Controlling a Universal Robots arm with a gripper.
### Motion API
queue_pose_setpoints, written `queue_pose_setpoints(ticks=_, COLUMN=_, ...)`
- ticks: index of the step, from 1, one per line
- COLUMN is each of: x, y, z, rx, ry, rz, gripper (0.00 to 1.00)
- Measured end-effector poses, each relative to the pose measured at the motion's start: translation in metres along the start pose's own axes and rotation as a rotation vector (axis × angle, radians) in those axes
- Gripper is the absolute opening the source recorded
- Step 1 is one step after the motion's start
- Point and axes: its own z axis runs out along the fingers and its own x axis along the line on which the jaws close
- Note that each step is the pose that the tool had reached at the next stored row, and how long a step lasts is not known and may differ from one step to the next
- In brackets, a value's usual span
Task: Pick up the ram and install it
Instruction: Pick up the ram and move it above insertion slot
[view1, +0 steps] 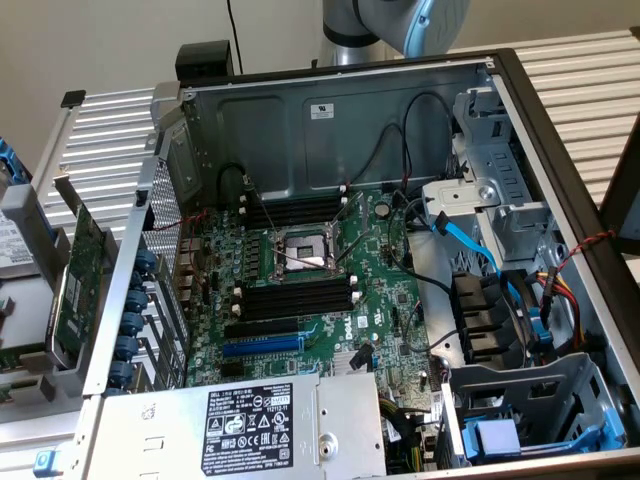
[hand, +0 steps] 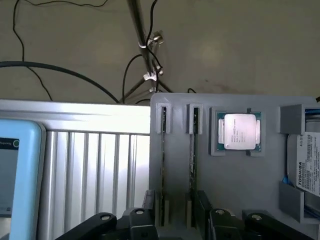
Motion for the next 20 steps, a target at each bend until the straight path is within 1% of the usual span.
queue_pose_setpoints(ticks=2, x=0.000, y=-0.0001, z=0.0032, rx=0.0009, ry=0.0003, rz=0.000, gripper=0.45)
queue_pose_setpoints(ticks=6, x=0.002, y=-0.0002, z=0.0093, rx=0.0065, ry=0.0008, rz=0.000, gripper=0.45)
queue_pose_setpoints(ticks=10, x=0.003, y=-0.0002, z=0.0135, rx=0.0130, ry=0.0054, rz=0.001, gripper=0.45)
queue_pose_setpoints(ticks=16, x=0.003, y=-0.0004, z=0.0244, rx=0.0134, ry=0.0055, rz=0.001, gripper=0.45)
queue_pose_setpoints(ticks=19, x=0.003, y=-0.0005, z=0.0299, rx=0.0134, ry=0.0020, rz=0.001, gripper=0.45)
queue_pose_setpoints(ticks=20, x=0.004, y=-0.0005, z=0.0315, rx=0.0134, ry=0.0019, rz=0.001, gripper=0.45)
